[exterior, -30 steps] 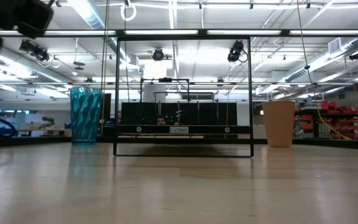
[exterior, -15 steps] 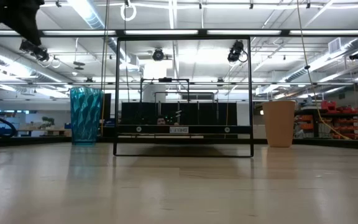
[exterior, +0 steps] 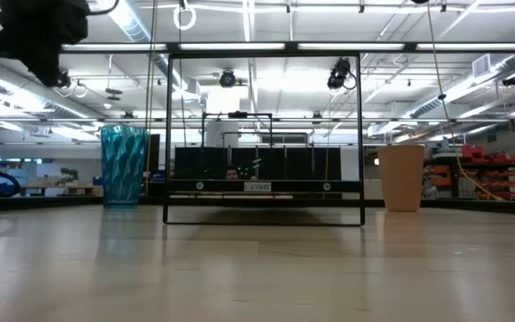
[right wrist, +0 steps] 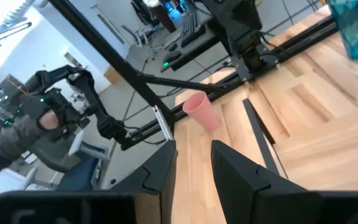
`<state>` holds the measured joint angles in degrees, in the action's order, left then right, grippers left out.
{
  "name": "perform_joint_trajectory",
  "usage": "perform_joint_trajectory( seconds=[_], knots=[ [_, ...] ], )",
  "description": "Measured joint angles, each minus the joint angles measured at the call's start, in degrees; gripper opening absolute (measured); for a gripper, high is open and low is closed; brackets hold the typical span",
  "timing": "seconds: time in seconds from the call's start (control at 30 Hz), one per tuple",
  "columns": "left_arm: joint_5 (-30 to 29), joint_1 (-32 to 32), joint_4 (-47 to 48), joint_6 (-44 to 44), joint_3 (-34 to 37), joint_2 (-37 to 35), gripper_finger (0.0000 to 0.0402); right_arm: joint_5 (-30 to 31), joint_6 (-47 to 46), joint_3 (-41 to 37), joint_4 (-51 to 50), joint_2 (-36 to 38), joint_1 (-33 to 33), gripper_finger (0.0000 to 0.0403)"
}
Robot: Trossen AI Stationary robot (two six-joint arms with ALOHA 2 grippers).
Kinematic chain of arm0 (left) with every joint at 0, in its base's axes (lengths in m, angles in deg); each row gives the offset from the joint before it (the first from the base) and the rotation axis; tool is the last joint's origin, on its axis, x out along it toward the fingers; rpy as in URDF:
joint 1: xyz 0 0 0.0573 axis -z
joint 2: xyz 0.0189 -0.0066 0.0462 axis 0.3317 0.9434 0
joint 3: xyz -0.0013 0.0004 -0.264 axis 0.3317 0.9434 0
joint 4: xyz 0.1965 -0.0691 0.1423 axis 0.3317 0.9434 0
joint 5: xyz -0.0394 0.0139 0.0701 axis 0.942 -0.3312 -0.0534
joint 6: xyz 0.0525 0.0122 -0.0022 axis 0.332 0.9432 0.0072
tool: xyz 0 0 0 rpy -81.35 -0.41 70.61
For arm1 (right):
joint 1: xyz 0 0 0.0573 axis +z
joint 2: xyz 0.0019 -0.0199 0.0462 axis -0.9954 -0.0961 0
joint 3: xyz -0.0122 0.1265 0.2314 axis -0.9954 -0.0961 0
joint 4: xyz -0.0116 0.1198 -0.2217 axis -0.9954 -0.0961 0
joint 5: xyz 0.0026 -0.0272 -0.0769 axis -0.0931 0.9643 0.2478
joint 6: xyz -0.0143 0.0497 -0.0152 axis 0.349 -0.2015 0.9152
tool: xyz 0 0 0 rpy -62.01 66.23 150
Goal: Stack small to large cups/mugs on shelf
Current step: Put the pink cup on the shelf
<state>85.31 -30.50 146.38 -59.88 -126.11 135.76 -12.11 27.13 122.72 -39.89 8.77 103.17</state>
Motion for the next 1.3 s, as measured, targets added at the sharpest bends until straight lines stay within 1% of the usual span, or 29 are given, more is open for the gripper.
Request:
perform_joint_trajectory(
  seconds=[0.17,0.23,0.33,0.43,0.6,0.67,0.8,0.93,1.3],
  knots=[
    [16.82,0.93,0.03,0.51,0.36,0.94,0.0058,0.01,-0.22,0.0,-1.21,0.0,-0.03,0.0109],
    [20.54,2.76,-0.3,-1.7,0.38,1.42,0.0059,-0.01,-0.22,0.0,-1.79,0.0,-0.01,0.0109],
    [22.25,8.04,-1.22,-5.05,0.38,3.21,0.0056,-0.01,-0.22,0.0,-2.03,-0.02,-0.01,0.0109],
    [22.53,14.62,-2.04,-7.98,0.39,5.57,0.0051,-0.01,-0.22,0.0,-2.08,-0.02,-0.01,0.0109],
    [22.39,26.41,-2.75,-15.84,0.4,8.96,0.0049,0.0,-0.13,0.0,-2.18,-0.02,-0.01,0.0109],
    [21.26,30.47,-3.18,-19.5,0.4,9.98,0.0052,-0.01,-0.08,0.0,-2.17,-0.02,-0.01,0.0109],
    [17.29,38.1,-7.27,-26.61,0.4,12.2,0.0063,-0.01,0.23,0.0,-2.23,-0.02,-0.01,0.0109],
    [13.09,43.68,-12.33,-31.37,0.4,14.92,0.0075,0.0,0.4,0.0,-2.53,-0.02,-0.01,0.0109],
    [13.09,56.0,-13.47,-40.58,0.4,23.67,0.0098,0.0,0.42,0.0,-5.16,-0.04,-0.01,0.0109]
  ],
)
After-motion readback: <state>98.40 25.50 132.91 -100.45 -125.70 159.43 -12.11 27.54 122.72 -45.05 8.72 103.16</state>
